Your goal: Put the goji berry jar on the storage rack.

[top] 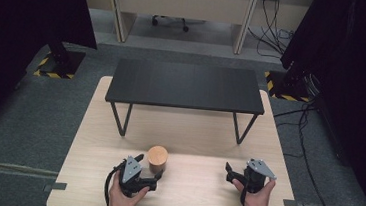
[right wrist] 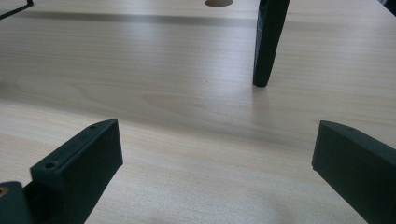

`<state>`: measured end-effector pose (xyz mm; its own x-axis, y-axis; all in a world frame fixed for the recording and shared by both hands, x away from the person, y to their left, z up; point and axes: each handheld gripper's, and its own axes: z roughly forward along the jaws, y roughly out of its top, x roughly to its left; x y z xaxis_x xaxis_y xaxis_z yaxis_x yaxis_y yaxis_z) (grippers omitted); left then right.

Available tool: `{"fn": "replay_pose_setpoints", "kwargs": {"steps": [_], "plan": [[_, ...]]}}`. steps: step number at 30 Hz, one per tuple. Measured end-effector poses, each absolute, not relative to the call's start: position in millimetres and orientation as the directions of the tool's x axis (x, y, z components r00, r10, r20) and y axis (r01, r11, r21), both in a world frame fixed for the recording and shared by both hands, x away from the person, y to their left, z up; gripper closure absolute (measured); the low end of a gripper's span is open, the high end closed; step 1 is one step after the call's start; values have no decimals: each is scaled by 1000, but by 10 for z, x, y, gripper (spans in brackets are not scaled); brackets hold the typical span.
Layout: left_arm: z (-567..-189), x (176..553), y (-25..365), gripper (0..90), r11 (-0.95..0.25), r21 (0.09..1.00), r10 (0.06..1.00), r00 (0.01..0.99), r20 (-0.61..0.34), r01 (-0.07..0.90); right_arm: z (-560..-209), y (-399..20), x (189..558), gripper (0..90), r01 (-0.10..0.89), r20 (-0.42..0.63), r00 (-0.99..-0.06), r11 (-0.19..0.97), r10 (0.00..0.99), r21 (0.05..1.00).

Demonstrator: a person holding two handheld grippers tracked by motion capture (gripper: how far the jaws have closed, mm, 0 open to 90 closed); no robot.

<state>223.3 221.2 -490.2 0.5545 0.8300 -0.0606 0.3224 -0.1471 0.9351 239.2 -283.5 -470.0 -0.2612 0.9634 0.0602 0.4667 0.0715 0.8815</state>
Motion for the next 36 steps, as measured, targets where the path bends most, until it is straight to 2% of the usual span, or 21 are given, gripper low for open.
{"fn": "replay_pose_setpoints", "kwargs": {"steps": [13,19,36], "plan": [[-4825,2455,2058,123,-183,914,831,553,-53,363,-4703,-2842,2392,18,466,64,-261,68,963,882],[-4798,2493,2010,247,-205,905,832,553,-40,373,-4703,-2842,2391,19,465,64,-261,68,963,883],[-4800,2495,2006,255,-217,906,828,561,-26,362,-4704,-2850,2394,18,465,66,-265,67,962,883]]}}
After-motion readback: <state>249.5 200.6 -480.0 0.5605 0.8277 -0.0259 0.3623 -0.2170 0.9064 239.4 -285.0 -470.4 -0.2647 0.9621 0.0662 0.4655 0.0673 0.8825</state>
